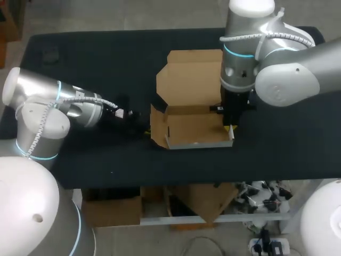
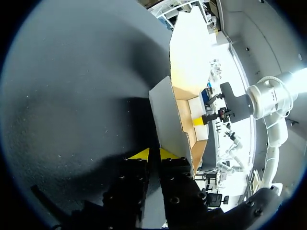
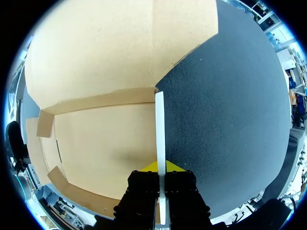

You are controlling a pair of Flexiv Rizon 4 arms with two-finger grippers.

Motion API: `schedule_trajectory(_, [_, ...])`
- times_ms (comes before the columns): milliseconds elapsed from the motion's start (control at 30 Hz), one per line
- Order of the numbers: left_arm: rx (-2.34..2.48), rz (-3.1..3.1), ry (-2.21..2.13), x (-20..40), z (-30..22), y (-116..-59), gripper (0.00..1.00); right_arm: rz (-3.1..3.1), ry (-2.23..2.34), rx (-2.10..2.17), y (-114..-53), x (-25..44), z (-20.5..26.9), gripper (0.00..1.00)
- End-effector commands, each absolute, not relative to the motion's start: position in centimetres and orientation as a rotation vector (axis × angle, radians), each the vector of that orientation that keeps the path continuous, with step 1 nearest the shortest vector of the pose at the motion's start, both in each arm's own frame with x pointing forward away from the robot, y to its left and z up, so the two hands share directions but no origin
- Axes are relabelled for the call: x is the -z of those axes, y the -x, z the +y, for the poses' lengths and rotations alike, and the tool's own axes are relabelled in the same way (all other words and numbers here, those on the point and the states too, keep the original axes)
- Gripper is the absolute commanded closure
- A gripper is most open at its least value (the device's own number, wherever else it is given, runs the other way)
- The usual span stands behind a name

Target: Assemble the packaging by folding the flat box into shape, placing the metal phone stand inside, and closing the box properly

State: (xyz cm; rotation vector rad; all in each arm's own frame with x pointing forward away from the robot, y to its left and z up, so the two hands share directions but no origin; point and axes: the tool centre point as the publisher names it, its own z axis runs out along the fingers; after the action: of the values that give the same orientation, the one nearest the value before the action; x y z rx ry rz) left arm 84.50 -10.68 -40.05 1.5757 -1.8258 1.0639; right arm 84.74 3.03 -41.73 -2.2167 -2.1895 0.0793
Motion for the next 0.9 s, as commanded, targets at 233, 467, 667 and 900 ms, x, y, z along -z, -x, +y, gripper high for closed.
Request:
schedule_trajectory(233, [-1.093,-1.779,-1.537,40.07,-10.62,-84.41,0.79,-2.189,2.218,-0.081,-84.71,41.68,3.08,1.0])
schedule_trajectory(467, [-1.117,-1.75,-1.523,39.94,-10.28,-84.46,0.78,-2.189,2.218,-0.081,-84.71,41.68,3.08,1.0])
schedule_trajectory(667, [-1.143,-1.701,-1.482,39.97,-10.32,-84.5,0.77,-2.189,2.218,-0.081,-84.71,41.68,3.08,1.0])
schedule_trajectory(900, [-1.167,-1.687,-1.459,39.7,-10.95,-84.5,0.76,-2.189,2.218,-0.081,-84.71,41.68,3.08,1.0])
